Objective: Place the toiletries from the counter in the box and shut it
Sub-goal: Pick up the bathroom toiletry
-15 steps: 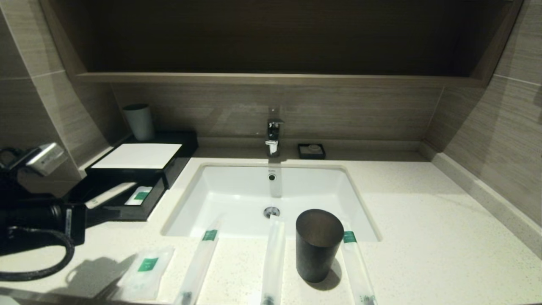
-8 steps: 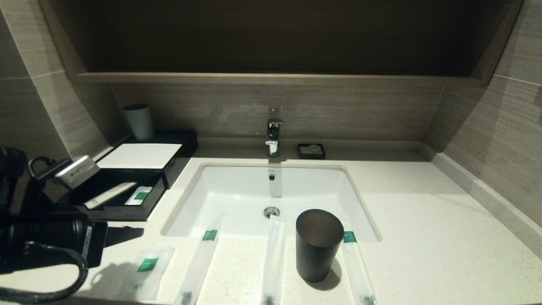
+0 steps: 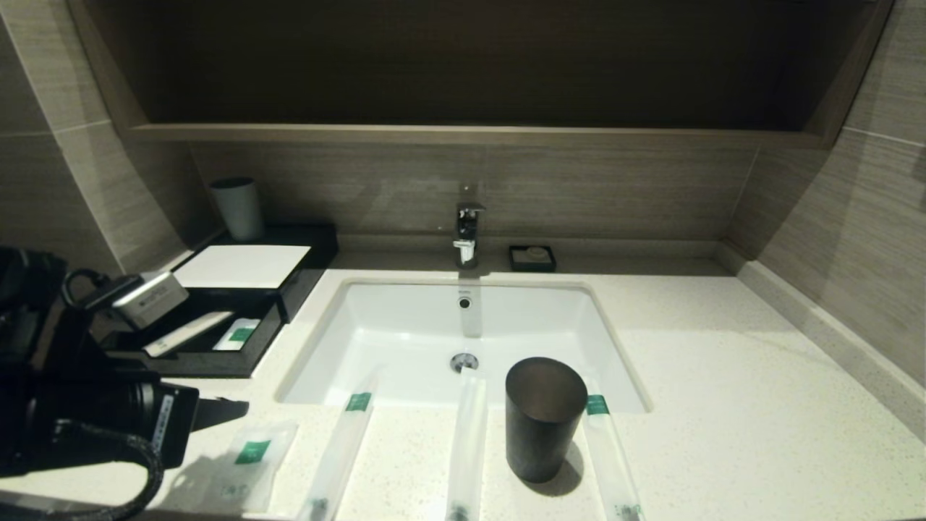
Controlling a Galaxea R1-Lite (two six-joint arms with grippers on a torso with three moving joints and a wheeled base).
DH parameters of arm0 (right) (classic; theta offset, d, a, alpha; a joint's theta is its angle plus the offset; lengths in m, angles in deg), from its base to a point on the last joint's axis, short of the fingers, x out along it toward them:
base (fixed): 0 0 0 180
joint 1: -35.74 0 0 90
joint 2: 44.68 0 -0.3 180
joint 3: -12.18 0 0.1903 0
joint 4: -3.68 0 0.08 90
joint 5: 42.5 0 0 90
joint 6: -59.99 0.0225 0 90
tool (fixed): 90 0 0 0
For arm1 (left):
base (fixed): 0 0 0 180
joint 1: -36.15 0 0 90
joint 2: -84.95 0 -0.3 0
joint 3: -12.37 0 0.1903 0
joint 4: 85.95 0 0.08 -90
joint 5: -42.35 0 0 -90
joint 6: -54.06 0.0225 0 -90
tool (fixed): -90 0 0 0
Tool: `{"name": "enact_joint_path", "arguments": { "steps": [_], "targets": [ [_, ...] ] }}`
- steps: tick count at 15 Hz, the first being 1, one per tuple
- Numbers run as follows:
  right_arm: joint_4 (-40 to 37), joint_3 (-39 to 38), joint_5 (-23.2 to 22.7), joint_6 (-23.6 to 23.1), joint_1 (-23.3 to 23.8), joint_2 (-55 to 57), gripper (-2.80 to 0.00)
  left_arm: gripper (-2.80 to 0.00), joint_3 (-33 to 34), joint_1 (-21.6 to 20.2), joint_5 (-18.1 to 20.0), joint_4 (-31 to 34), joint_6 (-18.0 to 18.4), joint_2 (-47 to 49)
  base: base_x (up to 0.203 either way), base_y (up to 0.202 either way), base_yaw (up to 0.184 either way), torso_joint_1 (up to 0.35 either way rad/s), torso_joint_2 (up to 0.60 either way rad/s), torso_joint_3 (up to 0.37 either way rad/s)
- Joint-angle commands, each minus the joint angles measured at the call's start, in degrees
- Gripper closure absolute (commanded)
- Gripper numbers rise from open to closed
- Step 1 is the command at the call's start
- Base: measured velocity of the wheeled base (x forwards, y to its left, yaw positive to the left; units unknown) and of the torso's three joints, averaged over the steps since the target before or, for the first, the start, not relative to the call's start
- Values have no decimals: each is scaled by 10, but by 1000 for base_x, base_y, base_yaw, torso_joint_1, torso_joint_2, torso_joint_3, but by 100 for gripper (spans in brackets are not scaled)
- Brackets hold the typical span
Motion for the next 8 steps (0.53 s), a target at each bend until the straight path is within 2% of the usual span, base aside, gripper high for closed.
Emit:
{"name": "enact_joint_path", "arguments": {
  "steps": [1, 3, 5, 8],
  "targets": [
    [0, 0, 0, 0, 0, 0, 0, 0, -1, 2, 1, 2, 0, -1, 0, 0, 0, 0, 0, 0],
    [0, 0, 0, 0, 0, 0, 0, 0, 0, 13, 1, 9, -1, -3, 0, 0, 0, 0, 0, 0],
    [0, 0, 0, 0, 0, 0, 0, 0, 0, 45, -2, 23, -4, -6, 0, 0, 0, 0, 0, 0],
    [0, 0, 0, 0, 0, 0, 0, 0, 1, 98, -49, 29, -32, -3, 0, 0, 0, 0, 0, 0]
  ]
}}
